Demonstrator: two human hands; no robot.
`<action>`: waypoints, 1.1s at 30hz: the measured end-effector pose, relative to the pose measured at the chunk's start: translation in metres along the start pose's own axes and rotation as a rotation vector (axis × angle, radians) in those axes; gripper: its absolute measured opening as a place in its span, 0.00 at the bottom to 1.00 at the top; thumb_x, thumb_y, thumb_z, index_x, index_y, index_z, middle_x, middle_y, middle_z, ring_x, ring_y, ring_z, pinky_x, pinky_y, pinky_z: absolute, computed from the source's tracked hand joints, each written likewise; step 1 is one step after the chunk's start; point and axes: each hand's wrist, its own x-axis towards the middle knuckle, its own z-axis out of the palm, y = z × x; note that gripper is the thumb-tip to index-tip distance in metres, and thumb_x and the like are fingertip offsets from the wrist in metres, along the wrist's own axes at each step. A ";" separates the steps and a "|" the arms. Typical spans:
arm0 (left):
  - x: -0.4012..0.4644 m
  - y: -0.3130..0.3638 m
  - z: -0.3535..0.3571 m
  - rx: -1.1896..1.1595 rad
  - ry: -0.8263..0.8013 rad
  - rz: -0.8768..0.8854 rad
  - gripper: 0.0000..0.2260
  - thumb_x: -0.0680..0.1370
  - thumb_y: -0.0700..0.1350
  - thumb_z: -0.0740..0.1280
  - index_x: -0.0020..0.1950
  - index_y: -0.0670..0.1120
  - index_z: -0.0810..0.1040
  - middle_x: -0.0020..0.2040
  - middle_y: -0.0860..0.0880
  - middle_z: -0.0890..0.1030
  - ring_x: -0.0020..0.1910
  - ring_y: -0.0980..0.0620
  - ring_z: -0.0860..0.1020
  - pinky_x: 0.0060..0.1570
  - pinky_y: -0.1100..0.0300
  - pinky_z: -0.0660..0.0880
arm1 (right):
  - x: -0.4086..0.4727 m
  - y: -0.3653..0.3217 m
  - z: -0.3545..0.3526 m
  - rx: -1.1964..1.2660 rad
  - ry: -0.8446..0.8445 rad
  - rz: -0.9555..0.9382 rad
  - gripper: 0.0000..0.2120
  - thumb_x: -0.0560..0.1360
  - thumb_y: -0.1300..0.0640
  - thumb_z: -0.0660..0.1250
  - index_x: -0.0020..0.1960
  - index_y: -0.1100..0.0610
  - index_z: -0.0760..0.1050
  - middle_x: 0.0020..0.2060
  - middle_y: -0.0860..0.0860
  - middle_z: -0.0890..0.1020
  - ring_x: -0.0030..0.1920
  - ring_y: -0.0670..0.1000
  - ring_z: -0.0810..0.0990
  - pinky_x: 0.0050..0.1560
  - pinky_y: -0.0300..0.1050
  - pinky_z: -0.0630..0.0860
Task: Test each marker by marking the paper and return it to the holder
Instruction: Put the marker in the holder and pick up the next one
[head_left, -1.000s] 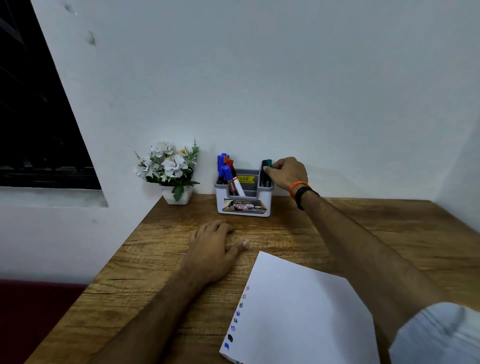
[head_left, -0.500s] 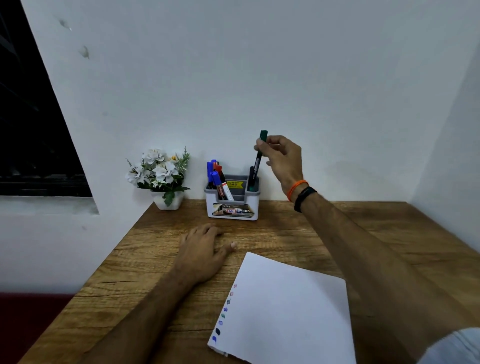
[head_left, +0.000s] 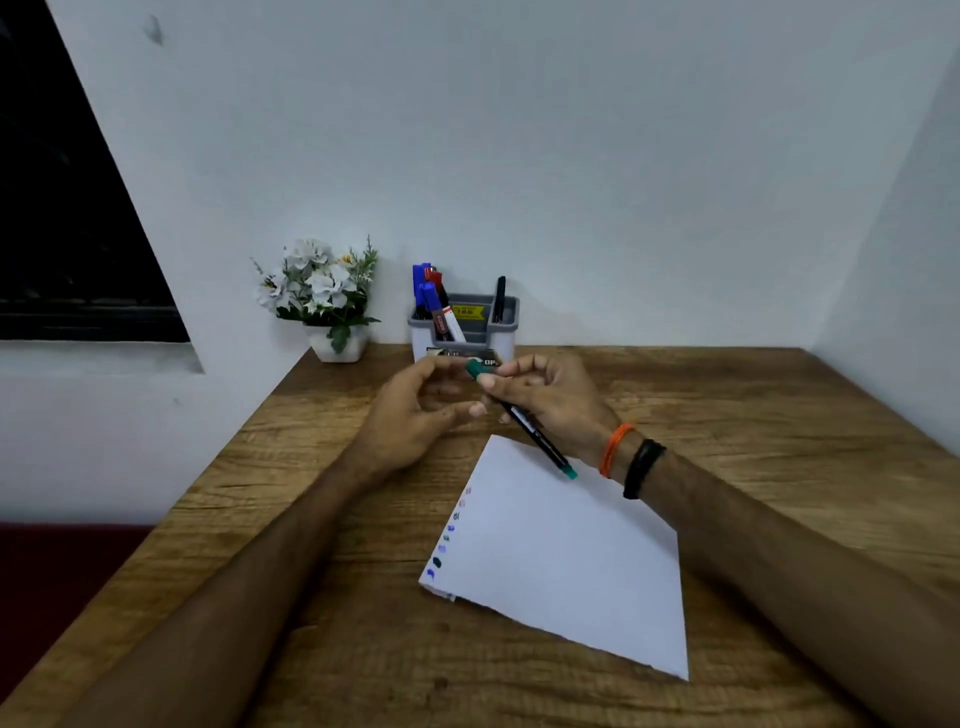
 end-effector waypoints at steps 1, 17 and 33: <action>0.000 0.002 0.000 -0.052 -0.017 0.033 0.25 0.66 0.51 0.76 0.62 0.51 0.76 0.57 0.50 0.82 0.54 0.52 0.82 0.54 0.50 0.80 | -0.002 0.001 0.000 -0.015 -0.009 0.014 0.12 0.71 0.60 0.76 0.49 0.63 0.77 0.39 0.56 0.87 0.35 0.51 0.84 0.34 0.41 0.81; 0.005 -0.002 -0.011 0.000 0.010 -0.015 0.07 0.72 0.44 0.73 0.48 0.44 0.81 0.41 0.48 0.83 0.36 0.54 0.81 0.38 0.59 0.78 | 0.004 0.013 -0.031 0.016 -0.075 -0.047 0.07 0.71 0.61 0.74 0.49 0.60 0.82 0.35 0.51 0.84 0.29 0.46 0.77 0.28 0.36 0.73; -0.009 0.027 0.015 0.416 -0.120 0.286 0.05 0.79 0.44 0.66 0.45 0.52 0.80 0.31 0.64 0.75 0.32 0.67 0.74 0.32 0.74 0.65 | -0.005 0.016 -0.003 0.115 -0.177 -0.035 0.11 0.73 0.54 0.72 0.45 0.63 0.77 0.30 0.51 0.80 0.27 0.46 0.73 0.26 0.36 0.71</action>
